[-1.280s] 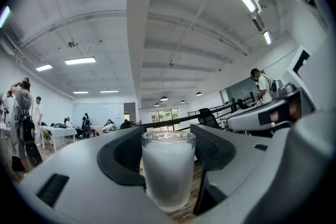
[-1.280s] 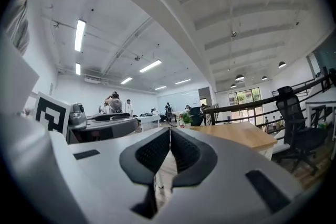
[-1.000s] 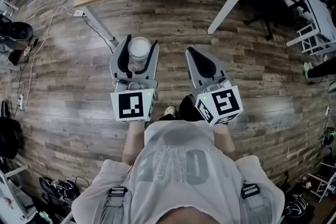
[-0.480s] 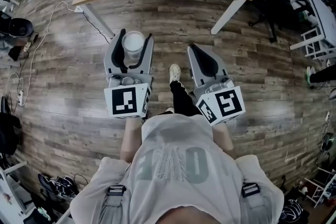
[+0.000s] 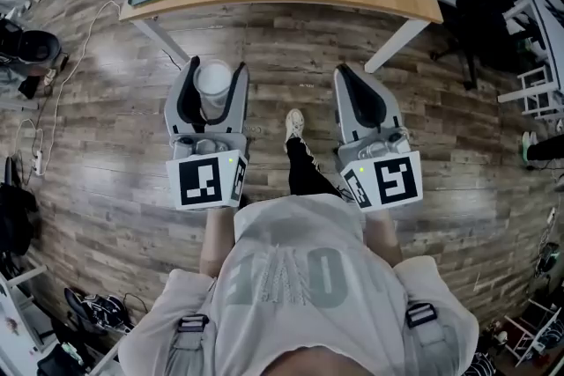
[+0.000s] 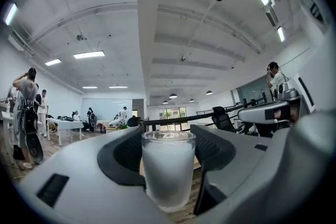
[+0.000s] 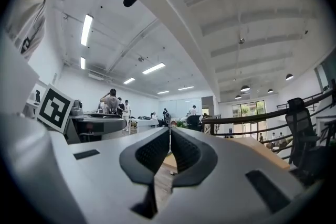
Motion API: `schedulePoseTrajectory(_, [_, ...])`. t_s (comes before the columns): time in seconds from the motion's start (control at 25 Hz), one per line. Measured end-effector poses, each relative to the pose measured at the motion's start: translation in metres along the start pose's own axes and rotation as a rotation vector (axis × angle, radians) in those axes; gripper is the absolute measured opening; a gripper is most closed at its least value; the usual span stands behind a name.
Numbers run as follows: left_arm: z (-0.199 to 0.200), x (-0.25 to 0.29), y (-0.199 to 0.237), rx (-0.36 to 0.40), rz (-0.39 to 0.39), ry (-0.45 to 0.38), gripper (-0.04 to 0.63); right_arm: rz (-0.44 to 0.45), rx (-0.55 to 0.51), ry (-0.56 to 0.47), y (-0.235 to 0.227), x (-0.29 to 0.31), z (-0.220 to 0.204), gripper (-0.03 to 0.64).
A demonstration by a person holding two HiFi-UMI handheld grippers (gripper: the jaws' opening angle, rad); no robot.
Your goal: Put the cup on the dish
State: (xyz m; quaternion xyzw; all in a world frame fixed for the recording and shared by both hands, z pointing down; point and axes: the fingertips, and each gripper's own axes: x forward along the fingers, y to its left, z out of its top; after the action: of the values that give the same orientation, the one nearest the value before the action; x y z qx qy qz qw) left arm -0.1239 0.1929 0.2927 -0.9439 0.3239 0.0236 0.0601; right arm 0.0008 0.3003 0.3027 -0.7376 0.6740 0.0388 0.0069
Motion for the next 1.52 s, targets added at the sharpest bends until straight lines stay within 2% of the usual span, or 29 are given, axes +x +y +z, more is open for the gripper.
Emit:
schedulePoseTrajectory(0.12, [0.007,0.04,0.008,-0.008,-0.001,-0.024,0.276,-0.003,-0.01,0.004,-0.033,0.031,0.003,0.02])
schedulePoseTrajectory(0.28, [0.008,0.096,0.023,-0.015,0.002,-0.015,0.276,0.014,0.069,0.035,-0.072,0.084,-0.003,0.02])
schedulePoseTrajectory(0.4, [0.014,0.137,0.034,0.004,0.001,-0.015,0.276,0.033,0.08,0.062,-0.098,0.124,-0.009,0.02])
schedulePoseTrajectory(0.6, [0.031,0.194,0.061,0.034,0.039,-0.082,0.276,0.082,0.059,0.119,-0.127,0.183,-0.029,0.02])
schedulePoseTrajectory(0.76, [0.019,0.225,0.079,0.031,0.06,-0.063,0.276,0.07,0.076,0.132,-0.139,0.211,-0.038,0.02])
schedulePoseTrajectory(0.96, [0.01,0.259,0.09,0.007,0.057,-0.058,0.276,0.105,0.06,0.118,-0.152,0.242,-0.033,0.02])
schedulePoseTrajectory(1.2, [-0.001,0.279,0.118,-0.019,0.063,-0.046,0.276,0.127,0.033,0.135,-0.14,0.279,-0.038,0.02])
schedulePoseTrajectory(1.52, [-0.004,0.348,0.152,-0.019,0.004,-0.083,0.276,0.097,0.044,0.123,-0.158,0.351,-0.036,0.02])
